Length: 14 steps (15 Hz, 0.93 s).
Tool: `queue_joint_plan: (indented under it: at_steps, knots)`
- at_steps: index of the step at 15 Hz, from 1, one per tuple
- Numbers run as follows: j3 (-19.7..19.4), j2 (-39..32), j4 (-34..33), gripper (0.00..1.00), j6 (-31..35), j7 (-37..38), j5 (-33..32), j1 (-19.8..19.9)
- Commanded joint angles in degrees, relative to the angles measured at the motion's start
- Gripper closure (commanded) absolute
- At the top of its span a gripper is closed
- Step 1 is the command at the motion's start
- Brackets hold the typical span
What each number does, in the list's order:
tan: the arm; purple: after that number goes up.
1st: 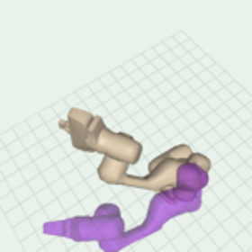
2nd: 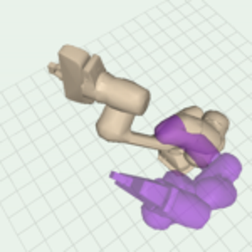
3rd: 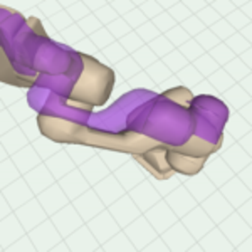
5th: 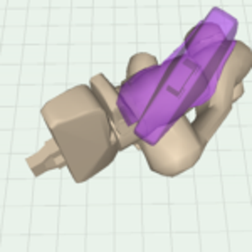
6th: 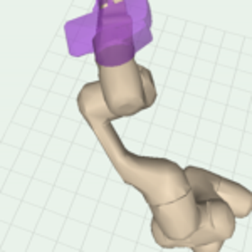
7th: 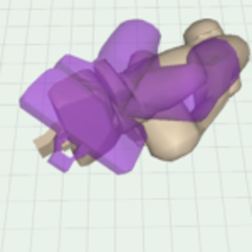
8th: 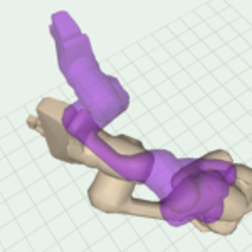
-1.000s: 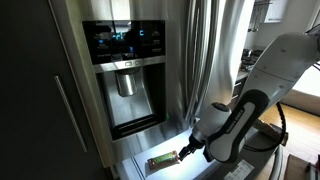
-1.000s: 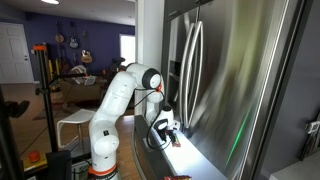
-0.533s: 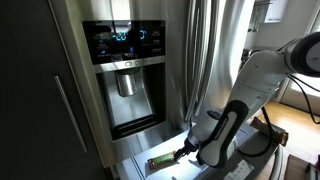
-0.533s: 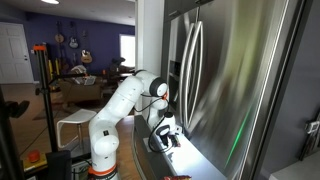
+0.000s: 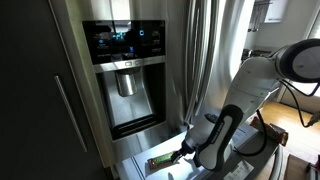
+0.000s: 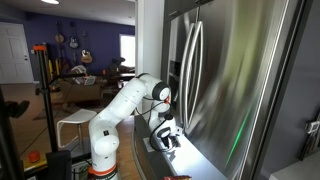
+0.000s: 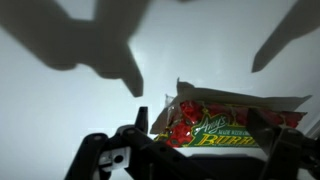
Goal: Move the candy bars to the far right end
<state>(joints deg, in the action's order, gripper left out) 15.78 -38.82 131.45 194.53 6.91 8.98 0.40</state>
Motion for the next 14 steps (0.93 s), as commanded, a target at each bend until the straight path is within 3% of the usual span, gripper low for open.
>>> queue_joint_plan:
  at_steps: [1,4,5,14]
  knots:
    - [-1.0,-3.4,-3.2,0.00,2.3,1.1,-2.0,-0.8]
    - [-0.7,-4.4,-3.6,0.00,4.4,0.8,-3.3,-0.7]
    - [-0.6,-4.9,-3.9,0.05,4.7,0.7,-3.9,-0.6]
    - [-0.6,-6.9,-5.3,0.77,5.1,0.5,-6.6,-0.5]
